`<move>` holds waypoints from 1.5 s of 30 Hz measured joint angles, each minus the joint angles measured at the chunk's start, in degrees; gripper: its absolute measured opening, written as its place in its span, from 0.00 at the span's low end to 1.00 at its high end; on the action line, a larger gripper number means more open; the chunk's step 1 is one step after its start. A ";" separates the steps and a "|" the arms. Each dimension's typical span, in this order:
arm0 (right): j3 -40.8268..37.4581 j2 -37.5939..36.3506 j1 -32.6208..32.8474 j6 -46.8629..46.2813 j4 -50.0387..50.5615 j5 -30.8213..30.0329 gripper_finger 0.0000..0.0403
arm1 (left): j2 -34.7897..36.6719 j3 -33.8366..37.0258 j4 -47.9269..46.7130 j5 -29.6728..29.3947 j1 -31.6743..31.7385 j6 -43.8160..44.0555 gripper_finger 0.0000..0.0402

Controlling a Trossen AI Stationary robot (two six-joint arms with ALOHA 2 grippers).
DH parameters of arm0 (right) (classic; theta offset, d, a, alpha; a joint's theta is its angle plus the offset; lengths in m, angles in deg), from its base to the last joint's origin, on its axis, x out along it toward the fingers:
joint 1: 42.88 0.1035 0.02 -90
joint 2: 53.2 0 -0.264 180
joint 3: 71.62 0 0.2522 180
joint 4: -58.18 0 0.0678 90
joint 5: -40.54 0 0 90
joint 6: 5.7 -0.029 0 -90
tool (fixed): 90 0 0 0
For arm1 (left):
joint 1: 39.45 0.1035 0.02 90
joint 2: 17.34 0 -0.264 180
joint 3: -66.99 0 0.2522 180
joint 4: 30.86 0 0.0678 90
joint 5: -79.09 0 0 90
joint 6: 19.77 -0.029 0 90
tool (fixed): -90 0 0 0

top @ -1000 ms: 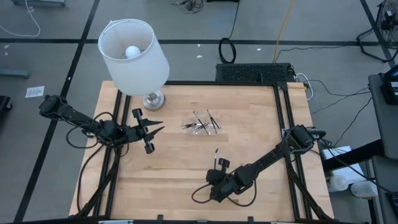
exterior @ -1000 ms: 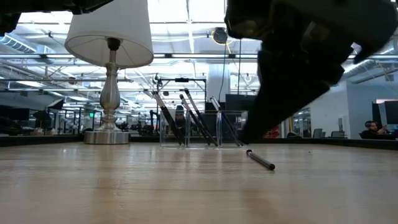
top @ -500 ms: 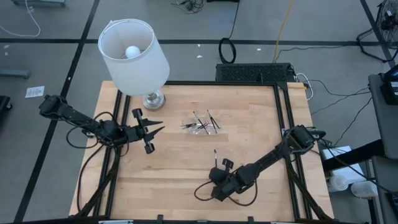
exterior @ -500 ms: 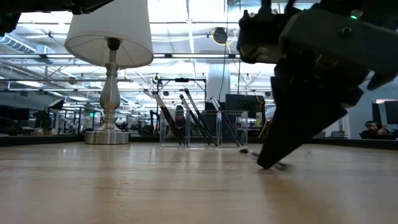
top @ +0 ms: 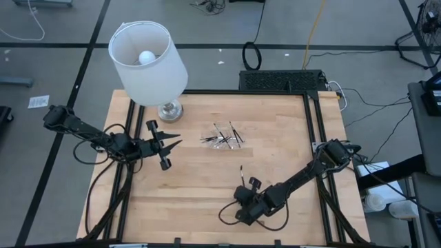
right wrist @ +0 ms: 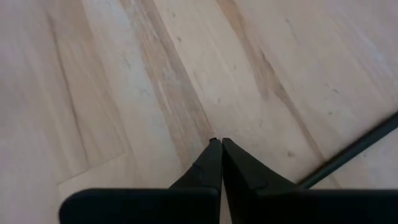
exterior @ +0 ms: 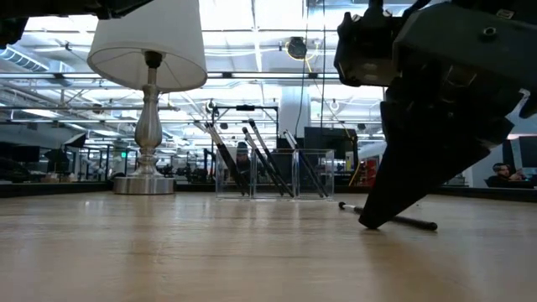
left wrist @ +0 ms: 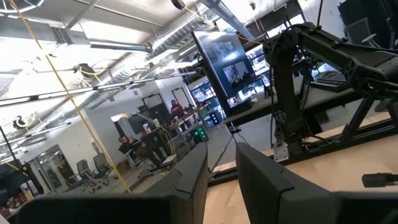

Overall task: Put items in baskets/containers
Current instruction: Put the brow brush into the transparent organizer

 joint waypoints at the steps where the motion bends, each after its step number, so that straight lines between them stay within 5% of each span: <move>1: 0.00 -0.05 -0.02 0.03 0.01 0.76 0.00 | 0.00 0.00 0.00 0.00 0.00 -0.01 0.23; 16: 0.04 -0.05 0.07 -5.42 8.30 9.41 0.00 | 0.00 0.00 -0.04 0.04 1.01 0.53 0.23; 45: -0.09 0.13 0.17 -15.19 21.06 4.87 0.00 | 0.00 0.00 -0.15 0.04 1.01 0.51 0.23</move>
